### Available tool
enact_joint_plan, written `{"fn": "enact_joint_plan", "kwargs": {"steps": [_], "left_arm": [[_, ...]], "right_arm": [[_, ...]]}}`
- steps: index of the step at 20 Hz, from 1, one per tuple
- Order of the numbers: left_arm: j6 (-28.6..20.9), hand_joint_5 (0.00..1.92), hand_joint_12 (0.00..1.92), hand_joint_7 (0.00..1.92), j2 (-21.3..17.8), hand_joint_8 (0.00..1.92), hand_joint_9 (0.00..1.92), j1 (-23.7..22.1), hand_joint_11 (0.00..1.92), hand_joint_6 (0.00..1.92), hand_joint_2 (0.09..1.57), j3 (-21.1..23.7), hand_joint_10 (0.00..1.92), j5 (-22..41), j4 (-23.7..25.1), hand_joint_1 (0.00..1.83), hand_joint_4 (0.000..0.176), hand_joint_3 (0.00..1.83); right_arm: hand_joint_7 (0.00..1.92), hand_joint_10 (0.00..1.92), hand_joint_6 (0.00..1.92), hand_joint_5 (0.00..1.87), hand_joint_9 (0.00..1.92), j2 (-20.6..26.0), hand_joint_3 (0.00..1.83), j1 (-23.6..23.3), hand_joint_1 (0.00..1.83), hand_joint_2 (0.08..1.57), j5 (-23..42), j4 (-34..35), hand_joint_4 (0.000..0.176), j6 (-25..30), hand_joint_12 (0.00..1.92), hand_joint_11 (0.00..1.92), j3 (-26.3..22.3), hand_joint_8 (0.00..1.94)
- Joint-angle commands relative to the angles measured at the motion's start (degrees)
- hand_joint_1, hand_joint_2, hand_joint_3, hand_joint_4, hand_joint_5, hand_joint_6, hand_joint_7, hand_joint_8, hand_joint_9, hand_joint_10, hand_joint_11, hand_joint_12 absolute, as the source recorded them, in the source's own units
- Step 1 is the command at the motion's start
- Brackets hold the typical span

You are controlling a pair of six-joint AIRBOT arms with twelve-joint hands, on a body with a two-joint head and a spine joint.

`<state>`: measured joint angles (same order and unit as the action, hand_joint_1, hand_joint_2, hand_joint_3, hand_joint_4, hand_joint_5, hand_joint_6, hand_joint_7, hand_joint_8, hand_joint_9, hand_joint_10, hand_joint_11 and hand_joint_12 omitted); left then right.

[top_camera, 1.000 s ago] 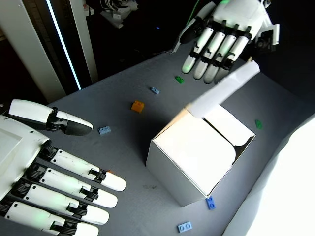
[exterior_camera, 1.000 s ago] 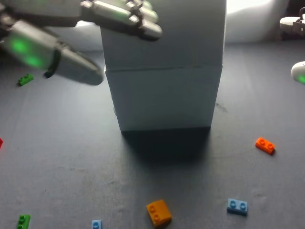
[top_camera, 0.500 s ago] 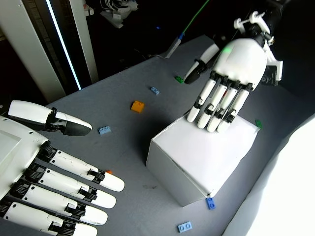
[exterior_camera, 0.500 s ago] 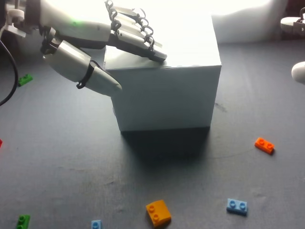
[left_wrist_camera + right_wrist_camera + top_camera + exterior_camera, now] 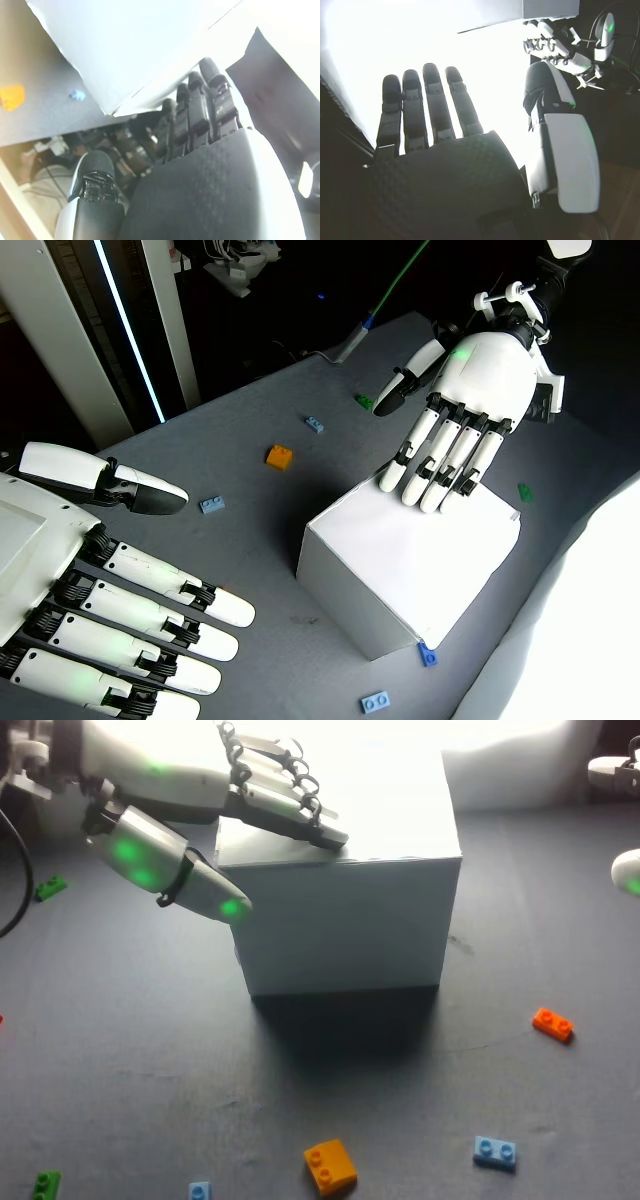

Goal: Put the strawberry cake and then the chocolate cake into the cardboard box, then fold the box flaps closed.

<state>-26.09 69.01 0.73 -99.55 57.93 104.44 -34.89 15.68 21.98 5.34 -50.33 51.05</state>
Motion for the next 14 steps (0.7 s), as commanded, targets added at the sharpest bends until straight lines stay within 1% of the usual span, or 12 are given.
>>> {"fn": "enact_joint_plan", "kwargs": {"steps": [1, 6, 7, 9, 10, 11, 12, 13, 14], "left_arm": [[-0.54, 0.19, 0.78, 0.19, -1.50, 0.00, 0.19, -1.71, 0.00, 0.00, 1.27, -0.11, 0.00, -0.19, -4.14, 0.00, 0.025, 0.00], [-3.60, 0.19, 0.78, 0.20, -5.78, 0.00, 0.20, -8.22, 0.00, 0.00, 1.27, 1.45, 0.01, 1.07, -0.65, 0.00, 0.027, 0.00], [-4.37, 0.19, 0.78, 0.20, -6.82, 0.00, 0.20, -9.32, 0.00, 0.01, 1.27, 1.84, 0.01, 1.31, 0.55, 0.00, 0.020, 0.00], [-5.74, 0.19, 0.76, 0.19, -9.18, 0.00, 0.19, -10.84, 0.00, 0.00, 1.28, 2.88, 0.00, 2.14, 2.79, 0.00, 0.018, 0.00], [-6.68, 0.19, 0.77, 0.20, -10.74, 0.00, 0.20, -11.34, 0.00, 0.00, 1.27, 3.74, 0.00, 2.78, 4.31, 0.00, 0.015, 0.00], [-7.15, 0.19, 0.75, 0.20, -11.70, 0.00, 0.20, -11.48, 0.00, 0.00, 1.27, 4.26, 0.00, 3.20, 5.10, 0.00, 0.019, 0.00], [-7.83, 0.19, 0.75, 0.20, -13.27, 0.00, 0.20, -11.49, 0.00, 0.00, 1.27, 5.20, 0.00, 3.62, 6.50, 0.00, 0.019, 0.00], [-8.54, 0.25, 0.84, 0.27, -14.59, 0.02, 0.24, -11.48, 0.00, 0.02, 1.27, 6.06, 0.01, 3.87, 7.61, 0.03, 0.025, 0.00], [-8.71, 0.30, 0.93, 0.33, -16.48, 0.02, 0.28, -11.31, 0.00, 0.02, 1.27, 7.56, 0.02, 4.06, 8.80, 0.05, 0.021, 0.00]], "right_arm": [[0.21, 0.00, 0.00, 0.16, 0.17, 0.67, 0.00, -0.41, 0.00, 1.24, 6.85, 0.43, 0.000, 0.12, 0.40, 0.00, 0.20, 0.00], [0.21, 0.00, 0.01, 0.17, 0.17, 0.67, 0.00, -0.40, 0.00, 1.23, 6.84, 0.43, 0.000, 0.12, 0.37, 0.00, 0.19, 0.00], [0.20, 0.00, 0.00, 0.16, 0.17, 0.67, 0.00, -0.40, 0.00, 1.23, 6.83, 0.43, 0.000, 0.12, 0.33, 0.00, 0.19, 0.00], [0.20, 0.00, 0.00, 0.15, 0.18, 0.67, 0.00, -0.40, 0.00, 1.22, 6.81, 0.43, 0.000, 0.13, 0.35, 0.00, 0.18, 0.00], [0.18, 0.00, 0.00, 0.13, 0.16, 0.67, 0.00, -0.40, 0.00, 1.22, 6.79, 0.43, 0.000, 0.15, 0.32, 0.00, 0.16, 0.00], [0.19, 0.00, 0.01, 0.15, 0.17, 0.67, 0.00, -0.40, 0.00, 1.22, 6.79, 0.43, 0.000, 0.15, 0.35, 0.00, 0.15, 0.00], [0.19, 0.00, 0.01, 0.15, 0.17, 0.67, 0.00, -0.40, 0.00, 1.22, 6.78, 0.43, 0.000, 0.15, 0.35, 0.00, 0.11, 0.00], [0.30, 0.03, 0.03, 0.24, 0.25, 0.67, 0.00, -0.41, 0.00, 1.22, 6.78, 0.42, 0.000, 0.15, 0.48, 0.00, 0.08, 0.03], [0.39, 0.04, 0.05, 0.32, 0.32, 0.67, 0.00, -0.41, 0.00, 1.22, 6.78, 0.40, 0.000, 0.15, 0.59, 0.00, 0.03, 0.04]]}}
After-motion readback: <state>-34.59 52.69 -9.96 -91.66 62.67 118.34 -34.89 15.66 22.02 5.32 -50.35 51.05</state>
